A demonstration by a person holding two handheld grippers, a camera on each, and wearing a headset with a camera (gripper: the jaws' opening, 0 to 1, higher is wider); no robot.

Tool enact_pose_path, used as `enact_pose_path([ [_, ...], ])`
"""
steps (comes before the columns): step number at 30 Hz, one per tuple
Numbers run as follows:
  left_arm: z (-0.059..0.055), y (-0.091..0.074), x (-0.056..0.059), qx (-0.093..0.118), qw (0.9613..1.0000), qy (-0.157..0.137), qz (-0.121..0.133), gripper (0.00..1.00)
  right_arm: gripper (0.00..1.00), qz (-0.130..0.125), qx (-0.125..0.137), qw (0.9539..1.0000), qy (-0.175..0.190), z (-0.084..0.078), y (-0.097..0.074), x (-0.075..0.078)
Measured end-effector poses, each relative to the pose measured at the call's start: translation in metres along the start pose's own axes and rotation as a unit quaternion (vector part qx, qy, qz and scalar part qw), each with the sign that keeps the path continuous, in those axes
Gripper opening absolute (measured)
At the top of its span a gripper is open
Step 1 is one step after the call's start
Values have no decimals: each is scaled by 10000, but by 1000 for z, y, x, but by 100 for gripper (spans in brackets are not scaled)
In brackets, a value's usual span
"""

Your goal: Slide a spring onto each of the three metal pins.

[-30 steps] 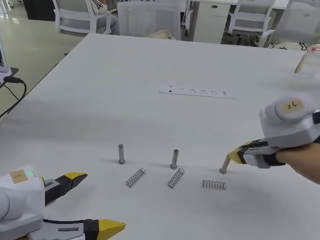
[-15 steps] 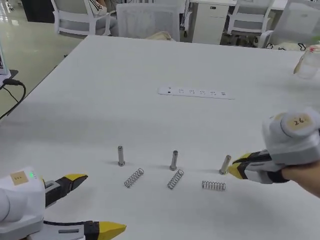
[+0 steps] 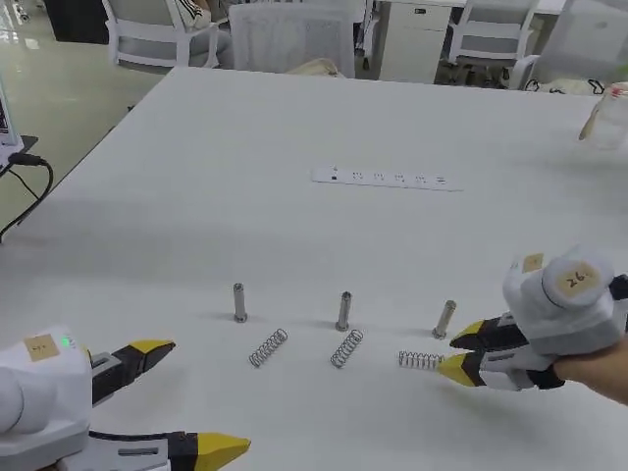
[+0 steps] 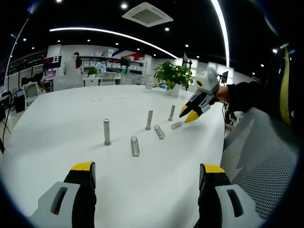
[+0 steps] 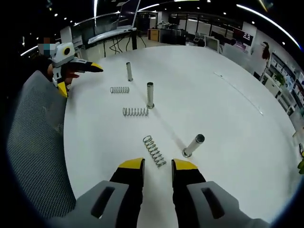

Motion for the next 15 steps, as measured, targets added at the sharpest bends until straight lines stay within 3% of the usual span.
enact_pose_path([
  [9, -1, 0, 2, -30, 10000, -25, 28, 87, 19, 315, 25, 9993, -215, 0, 14, 2],
  [15, -2, -1, 3, -39, 10000, -48, 52, 87, 18, 362, -50, 9985, -400, -1, 21, 4],
])
Point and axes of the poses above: the centre of the closed fingertips' face, and the gripper's own axes: y roughly forward along the fingers, x roughly to its right, z roughly out of its top, the point moved 6 cm from there along -y, roughly backward along the fingers, and after that the axes turned 2 degrees about -y, right-handed, at the moved point
